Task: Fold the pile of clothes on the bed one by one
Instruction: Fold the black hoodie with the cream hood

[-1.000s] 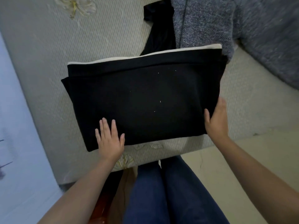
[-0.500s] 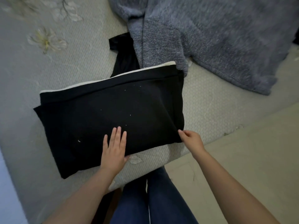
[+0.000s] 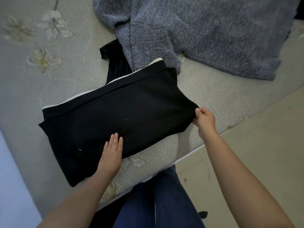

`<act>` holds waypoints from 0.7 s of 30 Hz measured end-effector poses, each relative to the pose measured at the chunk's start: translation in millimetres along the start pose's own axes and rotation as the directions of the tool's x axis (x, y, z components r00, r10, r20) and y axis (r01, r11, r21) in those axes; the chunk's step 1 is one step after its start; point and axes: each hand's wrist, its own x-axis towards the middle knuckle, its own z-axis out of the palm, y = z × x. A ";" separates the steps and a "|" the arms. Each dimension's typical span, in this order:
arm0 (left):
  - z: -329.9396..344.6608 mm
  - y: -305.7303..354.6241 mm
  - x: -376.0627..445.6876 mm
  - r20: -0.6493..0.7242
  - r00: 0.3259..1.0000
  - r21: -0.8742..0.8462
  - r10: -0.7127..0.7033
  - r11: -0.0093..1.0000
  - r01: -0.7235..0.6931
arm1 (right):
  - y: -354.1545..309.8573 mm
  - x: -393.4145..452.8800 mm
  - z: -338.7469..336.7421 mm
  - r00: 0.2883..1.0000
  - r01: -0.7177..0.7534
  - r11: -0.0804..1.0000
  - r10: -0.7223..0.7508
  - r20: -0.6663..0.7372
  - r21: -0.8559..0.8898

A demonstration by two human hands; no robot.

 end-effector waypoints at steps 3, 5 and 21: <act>2.3 1.2 2.1 0.008 1.000 0.009 0.000 1.000 -0.001 | 6.0 3.3 7.8 0.992 0.120 0.937 -0.122 0.014 -0.328; 2.0 0.6 2.0 0.013 1.000 0.018 -0.009 1.000 0.008 | 16.6 -0.6 14.8 0.979 0.188 0.874 -0.205 0.011 -0.447; 34.7 -32.9 -44.5 -0.139 0.731 -0.717 -0.668 0.577 0.391 | 39.8 -82.8 68.1 0.517 0.760 0.025 -0.628 0.582 -0.649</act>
